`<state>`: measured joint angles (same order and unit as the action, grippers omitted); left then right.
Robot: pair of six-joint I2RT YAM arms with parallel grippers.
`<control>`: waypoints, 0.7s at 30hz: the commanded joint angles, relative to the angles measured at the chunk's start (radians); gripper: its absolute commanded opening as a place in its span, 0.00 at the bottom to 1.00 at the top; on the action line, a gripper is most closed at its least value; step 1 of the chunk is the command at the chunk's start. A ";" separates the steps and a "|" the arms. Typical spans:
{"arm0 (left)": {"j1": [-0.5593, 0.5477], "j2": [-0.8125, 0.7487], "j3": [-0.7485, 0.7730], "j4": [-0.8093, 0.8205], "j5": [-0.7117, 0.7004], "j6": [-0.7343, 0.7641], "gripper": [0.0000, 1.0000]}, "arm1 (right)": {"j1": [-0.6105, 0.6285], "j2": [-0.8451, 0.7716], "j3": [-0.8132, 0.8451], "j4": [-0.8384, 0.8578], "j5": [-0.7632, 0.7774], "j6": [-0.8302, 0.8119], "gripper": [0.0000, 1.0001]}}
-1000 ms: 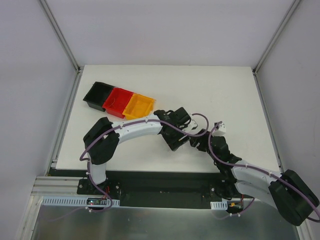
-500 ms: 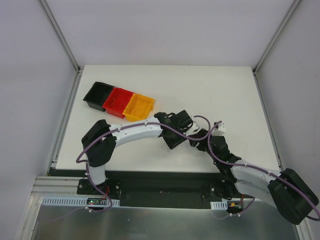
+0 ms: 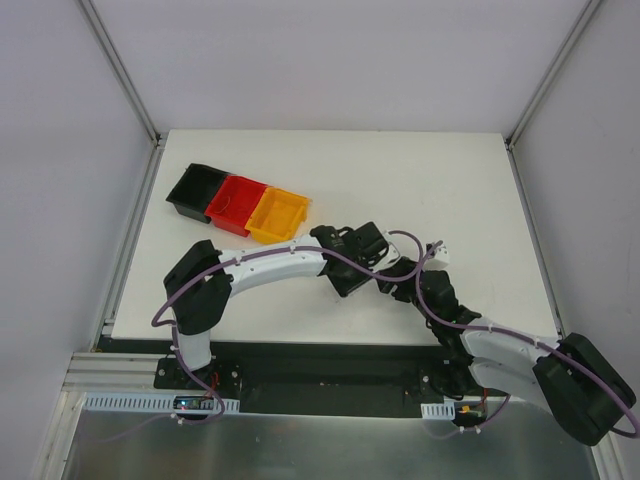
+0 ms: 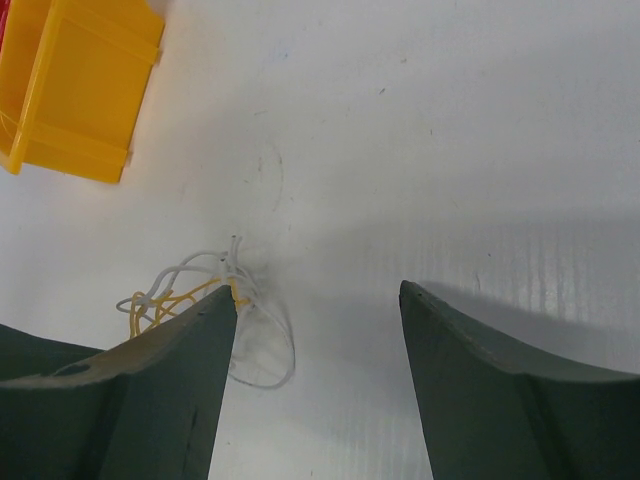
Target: Untangle the cables
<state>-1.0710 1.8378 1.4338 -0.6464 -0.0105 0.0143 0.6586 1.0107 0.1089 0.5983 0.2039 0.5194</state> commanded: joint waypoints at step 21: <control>-0.049 -0.144 0.024 -0.007 0.009 0.062 0.00 | -0.002 0.228 0.155 0.154 -0.328 -0.081 0.81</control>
<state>-1.1065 1.8076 1.4487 -0.6662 -0.0109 0.0246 0.6579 1.1667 0.2089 0.6125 0.0601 0.4831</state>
